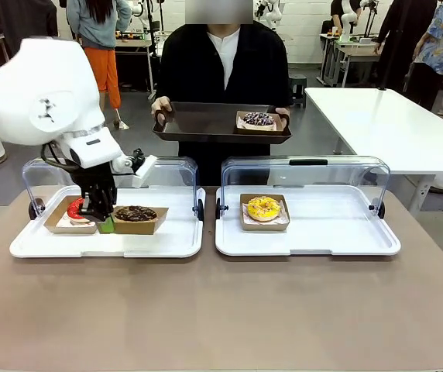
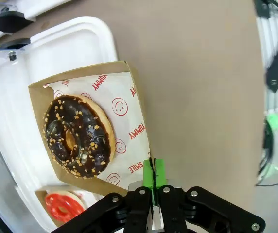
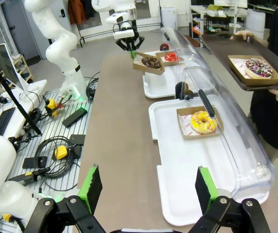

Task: Provide the desired donut to the person.
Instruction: Pick up and lift the Paper togo box containing the Donut pointed at by the person.

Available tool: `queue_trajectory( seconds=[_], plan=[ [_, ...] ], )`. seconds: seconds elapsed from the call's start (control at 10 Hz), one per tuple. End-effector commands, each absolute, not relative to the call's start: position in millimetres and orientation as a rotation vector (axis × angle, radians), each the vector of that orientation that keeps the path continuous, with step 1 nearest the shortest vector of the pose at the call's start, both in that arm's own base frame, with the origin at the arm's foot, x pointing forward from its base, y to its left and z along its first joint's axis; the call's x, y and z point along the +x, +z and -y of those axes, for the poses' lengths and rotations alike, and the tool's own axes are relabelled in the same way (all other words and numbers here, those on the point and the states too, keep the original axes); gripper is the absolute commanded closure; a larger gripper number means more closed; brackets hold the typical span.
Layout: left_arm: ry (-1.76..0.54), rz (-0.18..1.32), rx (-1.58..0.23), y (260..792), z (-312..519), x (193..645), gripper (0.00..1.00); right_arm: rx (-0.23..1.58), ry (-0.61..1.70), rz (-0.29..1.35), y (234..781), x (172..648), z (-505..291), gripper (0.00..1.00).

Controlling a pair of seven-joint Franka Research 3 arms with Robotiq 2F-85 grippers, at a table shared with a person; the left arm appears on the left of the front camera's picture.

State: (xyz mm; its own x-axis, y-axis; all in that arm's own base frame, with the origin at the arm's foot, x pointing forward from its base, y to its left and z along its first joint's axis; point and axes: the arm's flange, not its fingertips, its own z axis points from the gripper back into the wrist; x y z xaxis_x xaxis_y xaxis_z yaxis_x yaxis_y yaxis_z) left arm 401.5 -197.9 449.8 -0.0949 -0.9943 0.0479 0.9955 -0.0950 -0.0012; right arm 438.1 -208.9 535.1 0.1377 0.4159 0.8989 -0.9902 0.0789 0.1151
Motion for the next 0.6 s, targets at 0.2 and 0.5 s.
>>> queue_trajectory(
  seconds=[0.2, 0.5],
  plan=[
    [-1.538, 0.084, -0.095, 519.8, 193.7, 375.4, 1.0, 0.908, 1.244, 0.835, 534.4, 437.9, 206.6, 0.0],
    [-1.504, 0.127, -0.088, 553.7, 190.7, 377.4, 1.0, 0.908, 1.244, 0.835, 534.4, 437.9, 206.6, 0.0]
  ],
)
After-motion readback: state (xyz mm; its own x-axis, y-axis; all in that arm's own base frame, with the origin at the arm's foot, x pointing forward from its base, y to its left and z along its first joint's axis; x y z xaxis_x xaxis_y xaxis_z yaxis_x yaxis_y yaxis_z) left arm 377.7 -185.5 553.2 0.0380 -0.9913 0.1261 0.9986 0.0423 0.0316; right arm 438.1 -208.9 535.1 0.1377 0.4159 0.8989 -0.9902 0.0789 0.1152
